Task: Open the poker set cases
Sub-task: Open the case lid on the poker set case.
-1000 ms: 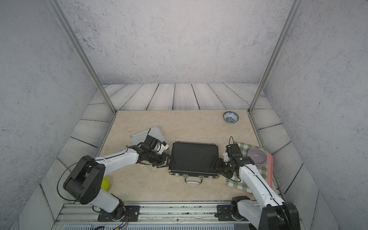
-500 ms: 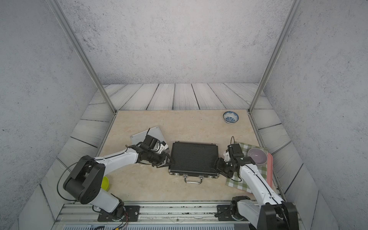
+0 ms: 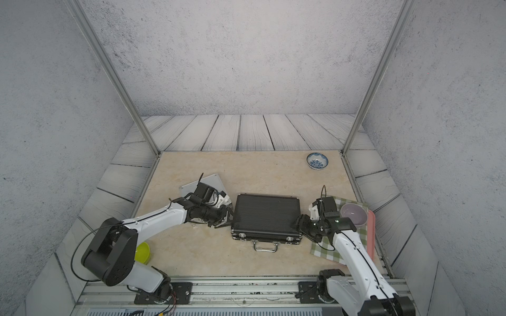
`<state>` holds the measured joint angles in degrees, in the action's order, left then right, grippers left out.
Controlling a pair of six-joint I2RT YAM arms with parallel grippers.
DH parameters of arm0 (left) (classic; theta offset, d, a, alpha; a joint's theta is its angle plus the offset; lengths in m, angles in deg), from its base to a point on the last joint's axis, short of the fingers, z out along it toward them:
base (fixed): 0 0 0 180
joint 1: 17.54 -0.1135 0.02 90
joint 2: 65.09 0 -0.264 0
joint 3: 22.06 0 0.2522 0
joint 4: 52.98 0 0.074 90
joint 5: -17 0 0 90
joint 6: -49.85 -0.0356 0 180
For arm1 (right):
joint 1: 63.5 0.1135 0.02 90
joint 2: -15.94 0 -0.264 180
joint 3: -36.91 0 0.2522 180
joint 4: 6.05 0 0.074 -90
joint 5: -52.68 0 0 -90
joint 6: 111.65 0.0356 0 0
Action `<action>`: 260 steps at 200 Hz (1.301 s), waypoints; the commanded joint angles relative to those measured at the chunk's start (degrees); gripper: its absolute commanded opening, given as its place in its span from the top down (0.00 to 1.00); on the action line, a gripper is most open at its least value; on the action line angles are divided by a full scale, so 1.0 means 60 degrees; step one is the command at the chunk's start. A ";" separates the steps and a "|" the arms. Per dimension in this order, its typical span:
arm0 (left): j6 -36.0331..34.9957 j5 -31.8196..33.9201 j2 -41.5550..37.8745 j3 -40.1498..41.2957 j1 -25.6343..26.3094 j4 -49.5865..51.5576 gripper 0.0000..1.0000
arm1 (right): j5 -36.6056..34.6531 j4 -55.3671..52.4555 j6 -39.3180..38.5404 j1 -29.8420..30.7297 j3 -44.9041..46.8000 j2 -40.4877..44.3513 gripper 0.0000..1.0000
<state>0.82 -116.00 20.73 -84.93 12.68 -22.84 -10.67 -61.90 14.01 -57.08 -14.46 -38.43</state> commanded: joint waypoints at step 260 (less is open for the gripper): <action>0.3249 -0.2900 0.2342 -0.5581 -0.0216 -0.2709 0.49 | 0.4550 0.4168 0.3752 -0.0390 -0.5206 -0.3422 0.35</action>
<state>14.37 -116.14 32.20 -115.00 6.69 -23.37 -8.37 -47.08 29.44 -63.53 -43.03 -57.05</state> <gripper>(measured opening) 0.511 0.655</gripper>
